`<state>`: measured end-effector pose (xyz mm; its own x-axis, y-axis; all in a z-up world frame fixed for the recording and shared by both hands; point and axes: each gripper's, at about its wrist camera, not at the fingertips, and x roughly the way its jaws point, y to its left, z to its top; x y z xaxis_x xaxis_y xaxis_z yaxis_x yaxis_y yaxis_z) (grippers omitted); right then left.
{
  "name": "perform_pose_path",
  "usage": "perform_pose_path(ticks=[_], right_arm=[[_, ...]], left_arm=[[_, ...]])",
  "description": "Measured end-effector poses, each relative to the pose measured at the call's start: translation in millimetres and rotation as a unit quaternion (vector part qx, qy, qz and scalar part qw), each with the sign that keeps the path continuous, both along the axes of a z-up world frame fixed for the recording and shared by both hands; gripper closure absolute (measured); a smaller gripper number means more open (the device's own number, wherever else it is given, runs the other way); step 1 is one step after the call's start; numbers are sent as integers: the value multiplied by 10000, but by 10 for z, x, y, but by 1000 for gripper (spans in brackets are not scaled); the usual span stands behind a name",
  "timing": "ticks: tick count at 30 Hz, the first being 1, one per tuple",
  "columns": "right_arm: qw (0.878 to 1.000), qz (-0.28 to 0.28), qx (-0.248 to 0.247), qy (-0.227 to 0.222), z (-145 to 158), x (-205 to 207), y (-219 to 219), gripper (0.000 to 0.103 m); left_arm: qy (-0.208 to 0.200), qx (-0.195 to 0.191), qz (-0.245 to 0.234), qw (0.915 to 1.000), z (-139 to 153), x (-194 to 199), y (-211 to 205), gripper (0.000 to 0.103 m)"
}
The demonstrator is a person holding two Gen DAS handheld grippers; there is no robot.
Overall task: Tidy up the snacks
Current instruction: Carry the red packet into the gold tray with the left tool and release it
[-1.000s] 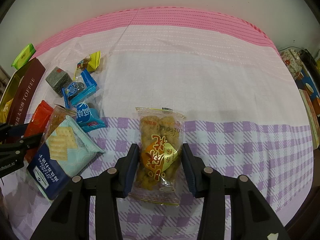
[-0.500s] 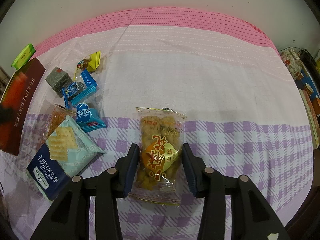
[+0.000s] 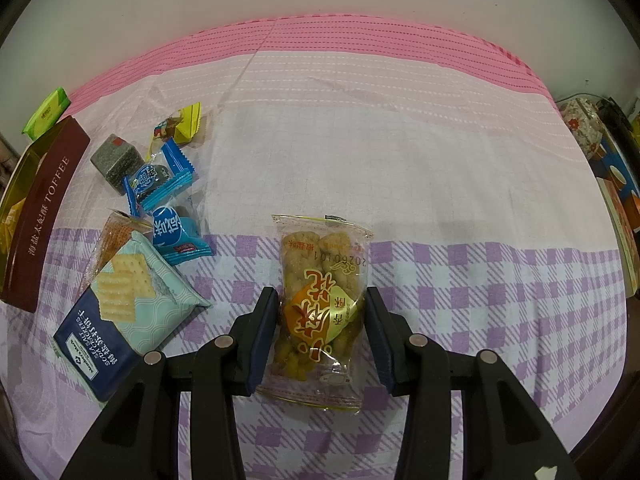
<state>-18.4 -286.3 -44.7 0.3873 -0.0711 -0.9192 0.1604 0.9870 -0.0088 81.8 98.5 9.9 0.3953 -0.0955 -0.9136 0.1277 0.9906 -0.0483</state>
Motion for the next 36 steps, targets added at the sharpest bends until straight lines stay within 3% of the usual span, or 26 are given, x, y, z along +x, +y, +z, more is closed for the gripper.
perform_pose_path(ticks=[17, 36], right_arm=[[10000, -2, -7, -4, -5, -4, 0, 61], [10000, 13, 2, 65, -8, -8, -8, 61]], left_arm=[[670, 146, 457, 9966, -692, 109, 371, 58], [450, 472, 380, 9971, -893, 165, 311, 58]])
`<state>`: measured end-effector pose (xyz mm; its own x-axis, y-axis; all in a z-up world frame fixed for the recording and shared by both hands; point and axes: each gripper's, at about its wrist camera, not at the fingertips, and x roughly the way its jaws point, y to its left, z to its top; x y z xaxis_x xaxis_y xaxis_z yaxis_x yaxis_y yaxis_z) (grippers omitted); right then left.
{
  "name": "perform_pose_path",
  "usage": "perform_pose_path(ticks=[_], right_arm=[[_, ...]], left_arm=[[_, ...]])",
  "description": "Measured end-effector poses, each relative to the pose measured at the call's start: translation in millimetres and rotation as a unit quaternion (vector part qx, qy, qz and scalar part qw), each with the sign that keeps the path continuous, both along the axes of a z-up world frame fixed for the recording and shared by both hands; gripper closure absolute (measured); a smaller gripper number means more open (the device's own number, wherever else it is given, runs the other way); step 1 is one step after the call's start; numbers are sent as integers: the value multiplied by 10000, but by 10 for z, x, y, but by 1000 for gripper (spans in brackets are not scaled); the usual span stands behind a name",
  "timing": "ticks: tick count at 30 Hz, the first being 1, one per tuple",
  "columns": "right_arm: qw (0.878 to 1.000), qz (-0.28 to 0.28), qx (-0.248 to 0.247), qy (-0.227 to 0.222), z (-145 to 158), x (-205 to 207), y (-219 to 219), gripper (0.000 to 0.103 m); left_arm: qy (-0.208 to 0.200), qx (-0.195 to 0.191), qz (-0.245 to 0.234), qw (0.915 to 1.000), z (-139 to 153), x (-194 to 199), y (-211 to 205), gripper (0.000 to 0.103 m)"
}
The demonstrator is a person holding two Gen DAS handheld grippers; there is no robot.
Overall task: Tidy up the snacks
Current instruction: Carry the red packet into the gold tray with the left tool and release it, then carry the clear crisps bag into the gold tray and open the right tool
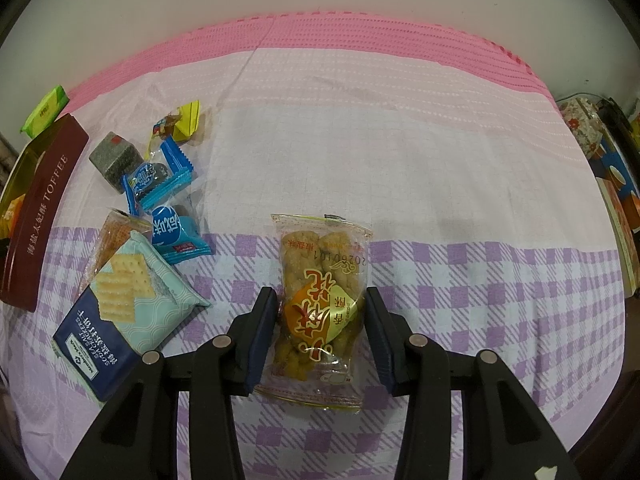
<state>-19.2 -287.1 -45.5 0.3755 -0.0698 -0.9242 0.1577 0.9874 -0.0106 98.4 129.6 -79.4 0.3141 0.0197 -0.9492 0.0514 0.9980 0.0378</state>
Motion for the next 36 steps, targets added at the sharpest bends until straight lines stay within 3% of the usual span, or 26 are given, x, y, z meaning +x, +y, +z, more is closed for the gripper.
perform_pose_path(ticks=[9, 15, 17, 22, 26, 31, 36], right_arm=[[9998, 34, 20, 185, 4, 98, -20, 60], [9998, 42, -17, 182, 5, 97, -4, 62], [9998, 37, -40, 188, 4, 108, 4, 64], [9998, -74, -30, 186, 1, 110, 65, 67], [9997, -192, -101, 66, 88, 61, 109, 67], [9989, -189, -301, -311, 405, 55, 231, 67], [9972, 146, -46, -728, 761, 170, 625, 67]], left_arm=[[-84, 105, -156, 9998, 12, -84, -116, 56], [-343, 166, -350, 9987, 130, -165, -188, 50], [-427, 198, -442, 9979, 174, -203, -205, 42], [-562, 253, -585, 9964, 243, -271, -260, 41], [-738, 184, -448, 9961, 358, -302, -195, 39], [-1109, -83, 64, 9938, 595, -286, 43, 37], [-1400, -52, 573, 9885, 756, -321, 306, 32]])
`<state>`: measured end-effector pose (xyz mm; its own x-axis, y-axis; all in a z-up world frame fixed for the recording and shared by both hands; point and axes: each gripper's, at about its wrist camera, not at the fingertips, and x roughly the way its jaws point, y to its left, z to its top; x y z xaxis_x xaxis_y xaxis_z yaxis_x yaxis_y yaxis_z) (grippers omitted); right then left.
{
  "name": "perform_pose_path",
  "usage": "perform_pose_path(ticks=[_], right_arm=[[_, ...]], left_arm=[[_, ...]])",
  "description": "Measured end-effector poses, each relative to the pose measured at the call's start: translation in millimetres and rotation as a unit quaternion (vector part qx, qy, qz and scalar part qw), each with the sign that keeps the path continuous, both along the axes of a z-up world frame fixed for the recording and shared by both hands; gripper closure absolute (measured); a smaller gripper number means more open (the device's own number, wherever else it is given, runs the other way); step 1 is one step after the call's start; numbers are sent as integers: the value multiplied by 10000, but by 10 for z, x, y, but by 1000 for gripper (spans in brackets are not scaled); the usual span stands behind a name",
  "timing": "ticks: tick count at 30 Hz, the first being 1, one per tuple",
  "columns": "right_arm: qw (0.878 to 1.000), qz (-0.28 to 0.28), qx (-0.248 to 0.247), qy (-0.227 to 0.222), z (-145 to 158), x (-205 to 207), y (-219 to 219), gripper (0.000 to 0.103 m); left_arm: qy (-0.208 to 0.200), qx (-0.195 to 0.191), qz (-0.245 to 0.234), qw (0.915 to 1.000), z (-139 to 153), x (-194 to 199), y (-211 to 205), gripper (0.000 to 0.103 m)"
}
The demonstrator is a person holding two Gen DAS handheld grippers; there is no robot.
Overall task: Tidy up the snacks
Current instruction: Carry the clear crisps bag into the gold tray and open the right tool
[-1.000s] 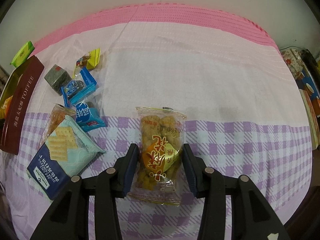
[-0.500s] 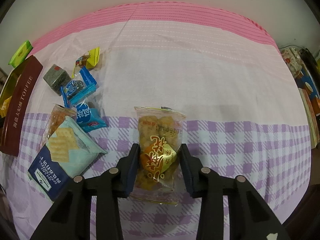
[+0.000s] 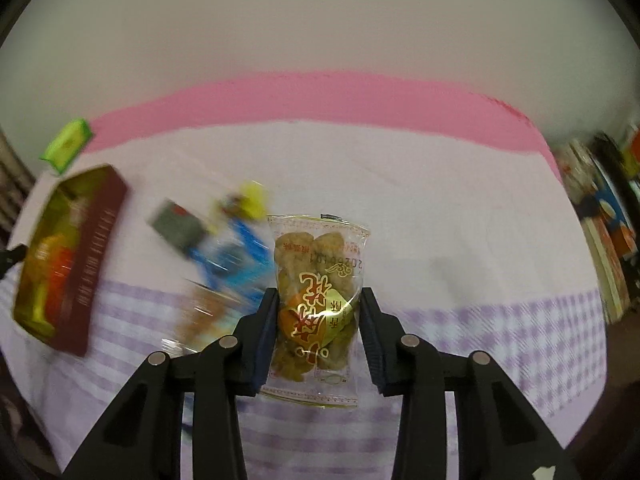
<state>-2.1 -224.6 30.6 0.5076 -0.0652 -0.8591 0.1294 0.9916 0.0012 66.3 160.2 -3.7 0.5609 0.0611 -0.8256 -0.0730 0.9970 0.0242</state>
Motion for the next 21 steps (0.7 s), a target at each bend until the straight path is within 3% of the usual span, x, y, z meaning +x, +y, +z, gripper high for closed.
perform_pose_path(ticks=[12, 17, 21], right_arm=[[9883, 1408, 592, 27, 123, 338, 1472, 67], [9842, 1611, 731, 107, 107, 441, 1864, 67], [9808, 1777, 762, 237, 10, 563, 2189, 67]], left_arm=[[226, -143, 525, 9983, -55, -280, 542, 32], [240, -62, 856, 9960, -75, -351, 755, 32], [246, -252, 955, 9948, -75, -354, 834, 32]])
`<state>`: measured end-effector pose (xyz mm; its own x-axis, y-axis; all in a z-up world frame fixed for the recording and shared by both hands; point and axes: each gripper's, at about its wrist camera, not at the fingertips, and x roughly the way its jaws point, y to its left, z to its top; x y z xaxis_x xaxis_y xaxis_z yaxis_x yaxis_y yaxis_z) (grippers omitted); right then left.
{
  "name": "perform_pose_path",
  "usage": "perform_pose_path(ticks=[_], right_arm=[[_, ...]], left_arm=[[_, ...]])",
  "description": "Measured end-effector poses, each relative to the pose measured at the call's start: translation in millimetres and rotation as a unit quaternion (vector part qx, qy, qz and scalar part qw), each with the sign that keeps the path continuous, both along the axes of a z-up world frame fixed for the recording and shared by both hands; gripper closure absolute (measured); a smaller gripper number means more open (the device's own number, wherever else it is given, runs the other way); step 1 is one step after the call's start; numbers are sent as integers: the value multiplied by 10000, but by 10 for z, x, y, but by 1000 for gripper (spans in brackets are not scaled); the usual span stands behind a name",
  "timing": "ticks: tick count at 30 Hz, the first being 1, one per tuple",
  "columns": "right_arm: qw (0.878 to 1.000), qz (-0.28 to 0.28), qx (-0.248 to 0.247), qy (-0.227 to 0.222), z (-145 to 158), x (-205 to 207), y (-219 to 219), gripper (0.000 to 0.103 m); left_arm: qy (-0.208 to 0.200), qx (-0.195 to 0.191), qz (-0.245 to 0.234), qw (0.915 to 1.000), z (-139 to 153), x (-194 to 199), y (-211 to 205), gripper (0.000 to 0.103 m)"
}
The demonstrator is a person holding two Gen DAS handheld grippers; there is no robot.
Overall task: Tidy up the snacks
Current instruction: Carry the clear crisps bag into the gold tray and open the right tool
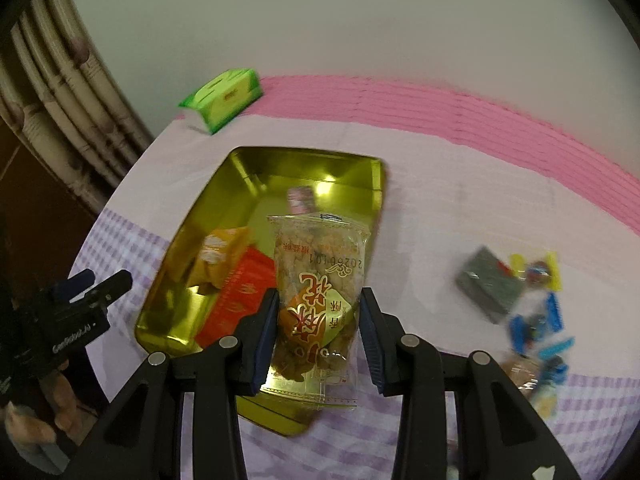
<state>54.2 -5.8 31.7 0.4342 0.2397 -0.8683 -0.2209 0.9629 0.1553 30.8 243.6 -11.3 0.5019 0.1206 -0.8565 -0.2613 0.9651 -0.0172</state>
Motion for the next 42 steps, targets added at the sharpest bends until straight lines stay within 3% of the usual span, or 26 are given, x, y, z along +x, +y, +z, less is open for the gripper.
perform_pose_path(ticks=[6, 19, 26, 29, 35, 42], right_arm=[[9995, 241, -203, 89, -149, 111, 329, 67], [9978, 355, -436, 365, -458, 147, 475, 67], [9969, 386, -504, 456, -557, 148, 533, 65], [9969, 410, -576, 352, -515, 137, 536, 64], [9989, 331, -271, 205, -277, 38, 385, 61], [9993, -246, -199, 190, 0, -127, -264, 60]], left_arm=[[101, -69, 24, 9999, -38, 26, 1, 32], [144, -481, 297, 9983, -93, 38, 146, 31], [144, -447, 255, 9986, -89, 35, 114, 31], [152, -441, 246, 9986, -85, 35, 108, 31], [189, -408, 211, 9988, -107, 46, 92, 31], [150, -389, 218, 9989, -92, 45, 95, 31]])
